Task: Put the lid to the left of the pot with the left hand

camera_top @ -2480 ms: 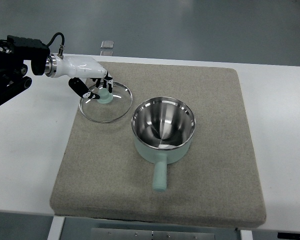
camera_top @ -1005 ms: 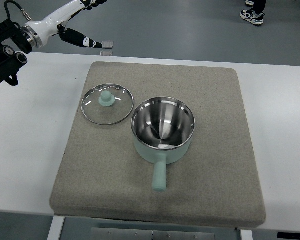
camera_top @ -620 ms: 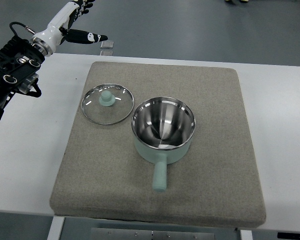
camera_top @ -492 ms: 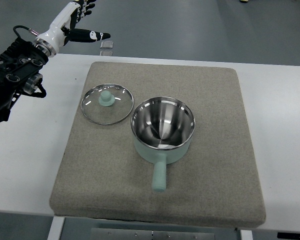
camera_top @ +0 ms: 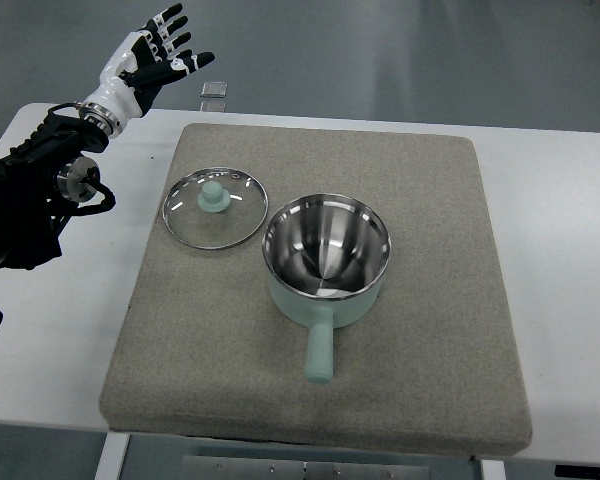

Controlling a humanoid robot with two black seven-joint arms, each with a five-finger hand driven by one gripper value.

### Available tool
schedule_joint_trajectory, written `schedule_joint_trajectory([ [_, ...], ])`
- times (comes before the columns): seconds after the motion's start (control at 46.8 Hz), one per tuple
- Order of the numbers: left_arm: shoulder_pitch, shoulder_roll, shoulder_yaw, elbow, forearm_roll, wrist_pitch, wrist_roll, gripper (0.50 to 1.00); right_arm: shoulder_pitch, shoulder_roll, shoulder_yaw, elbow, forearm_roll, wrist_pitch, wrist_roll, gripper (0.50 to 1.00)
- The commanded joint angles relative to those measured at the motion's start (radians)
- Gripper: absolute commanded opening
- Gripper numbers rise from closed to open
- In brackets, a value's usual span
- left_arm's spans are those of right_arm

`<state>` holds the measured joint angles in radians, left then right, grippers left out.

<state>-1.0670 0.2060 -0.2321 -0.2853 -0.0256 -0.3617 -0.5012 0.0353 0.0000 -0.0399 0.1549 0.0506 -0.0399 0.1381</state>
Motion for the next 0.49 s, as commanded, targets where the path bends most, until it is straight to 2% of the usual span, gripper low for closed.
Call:
schedule_joint_trajectory([
  [0.0, 0.019, -0.002, -0.047, 0.000, 0.000, -0.057, -0.003, 0.994, 0.000, 0.000, 0.000, 0.000, 0.000, 0.000, 0.000, 0.924],
  [0.128, 0.041, -0.003, -0.084, 0.000, 0.001, -0.100, -0.003, 0.994, 0.000, 0.000, 0.000, 0.000, 0.000, 0.000, 0.000, 0.924],
  [0.321, 0.052, -0.060, -0.113, 0.066, -0.010, -0.092, -0.007, 0.994, 0.000, 0.000, 0.000, 0.000, 0.000, 0.000, 0.000, 0.924],
  [0.47, 0.058, -0.060, -0.162, 0.077, -0.010, -0.095, -0.007, 0.994, 0.000, 0.000, 0.000, 0.000, 0.000, 0.000, 0.000, 0.924],
])
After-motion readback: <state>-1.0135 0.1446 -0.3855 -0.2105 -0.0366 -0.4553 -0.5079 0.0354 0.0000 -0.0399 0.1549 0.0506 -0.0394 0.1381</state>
